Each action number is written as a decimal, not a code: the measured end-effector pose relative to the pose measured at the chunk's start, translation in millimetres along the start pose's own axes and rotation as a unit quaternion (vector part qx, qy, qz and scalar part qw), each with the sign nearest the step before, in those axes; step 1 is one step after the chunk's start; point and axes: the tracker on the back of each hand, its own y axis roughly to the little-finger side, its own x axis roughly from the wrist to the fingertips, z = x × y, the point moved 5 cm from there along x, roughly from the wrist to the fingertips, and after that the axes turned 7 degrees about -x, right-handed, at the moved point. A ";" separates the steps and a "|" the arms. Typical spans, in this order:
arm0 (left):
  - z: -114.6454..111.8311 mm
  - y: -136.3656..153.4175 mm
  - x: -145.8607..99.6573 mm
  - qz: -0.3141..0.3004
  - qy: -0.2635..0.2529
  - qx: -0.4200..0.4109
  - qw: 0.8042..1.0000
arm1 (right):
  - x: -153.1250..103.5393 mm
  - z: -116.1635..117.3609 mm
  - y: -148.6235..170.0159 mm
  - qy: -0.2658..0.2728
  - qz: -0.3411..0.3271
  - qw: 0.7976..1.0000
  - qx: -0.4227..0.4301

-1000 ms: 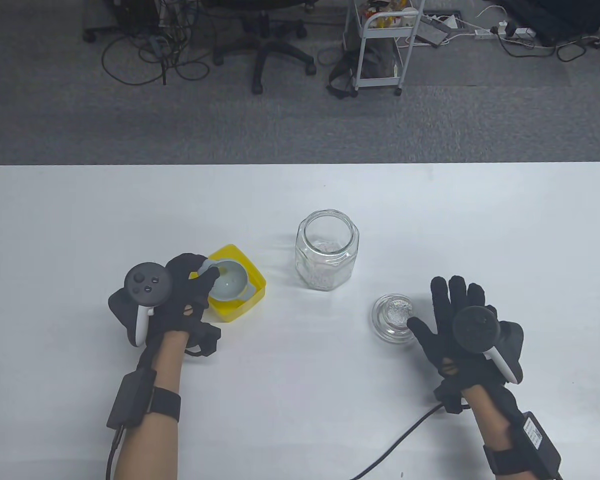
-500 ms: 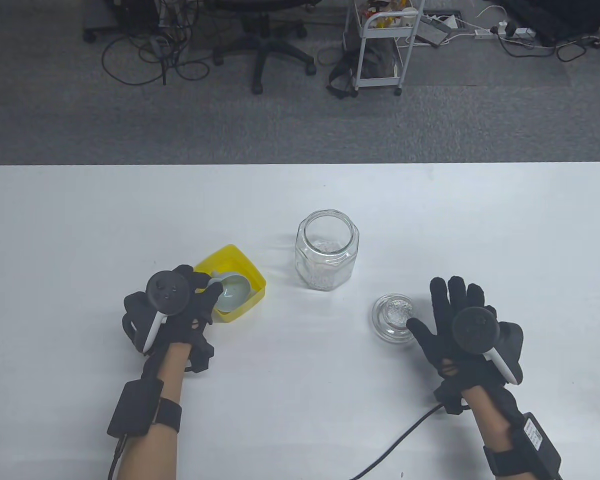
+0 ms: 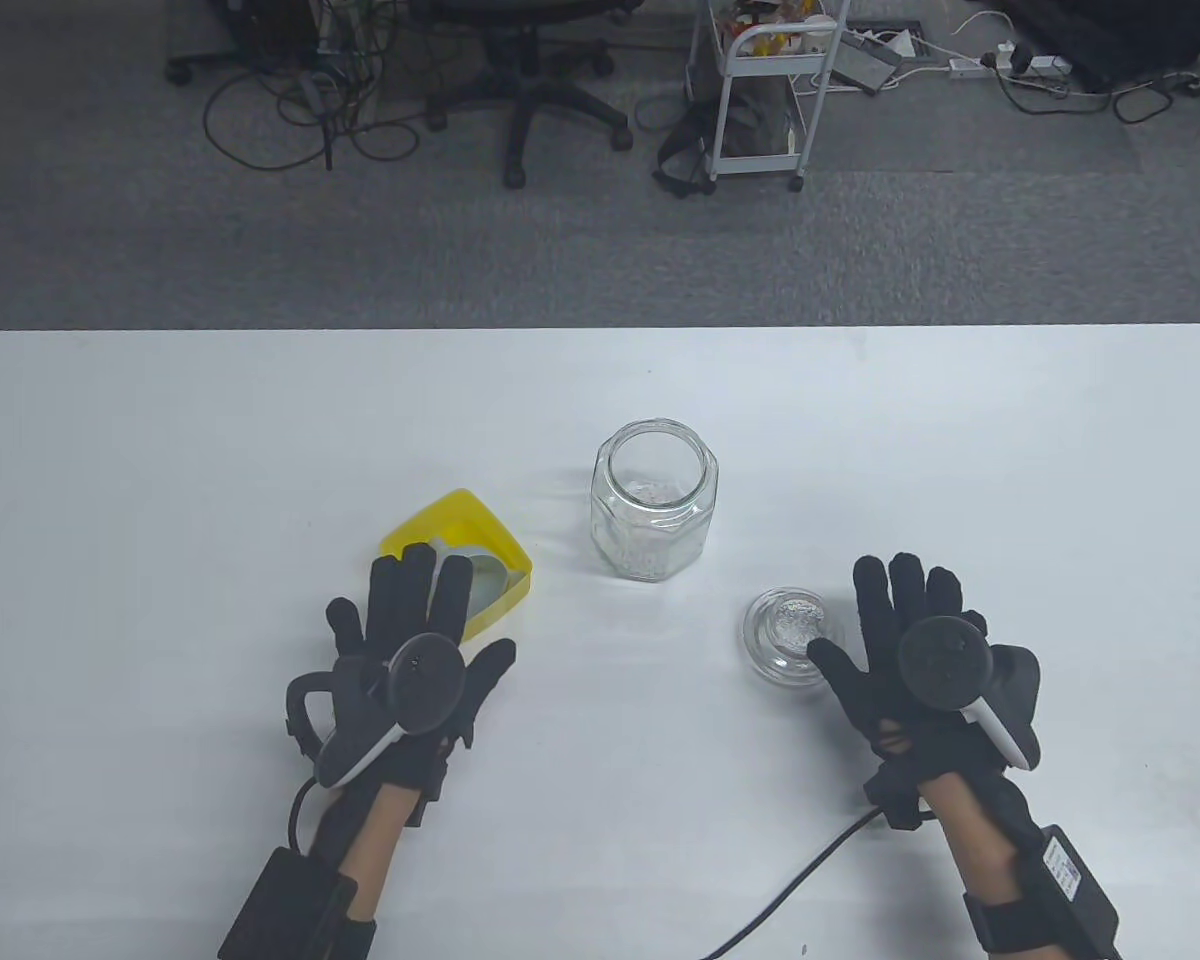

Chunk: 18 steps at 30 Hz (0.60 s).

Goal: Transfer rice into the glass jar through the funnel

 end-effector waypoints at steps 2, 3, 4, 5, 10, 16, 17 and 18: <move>-7.5 -8.2 -7.7 -0.017 0.010 0.014 1.000 | -0.3 0.0 0.2 0.000 0.001 1.000 0.005; -10.9 -11.6 -11.2 -0.026 0.006 0.019 0.999 | -0.3 -0.4 0.3 0.001 0.002 1.000 0.006; -14.2 -13.9 -14.1 -0.036 -0.006 0.023 0.999 | -0.4 -0.8 0.2 0.004 0.002 1.000 0.007; -18.7 -14.5 -17.5 -0.048 -0.029 0.023 0.998 | -0.4 -1.0 0.0 0.006 0.002 1.000 0.008; -41.3 -2.0 -20.7 -0.056 0.002 0.002 0.998 | -1.7 0.6 -0.3 0.007 0.001 1.000 0.008; -37.9 1.6 -19.3 -0.060 -0.019 -0.024 0.998 | -4.5 0.5 -5.7 0.013 -0.003 1.000 0.019; -36.6 -0.3 -18.0 -0.065 -0.020 -0.034 0.997 | -5.3 0.0 -6.6 0.013 -0.002 1.000 0.022; -36.2 -1.6 -17.2 -0.067 -0.017 -0.036 0.997 | -6.0 -0.6 -7.2 0.014 -0.002 1.000 0.026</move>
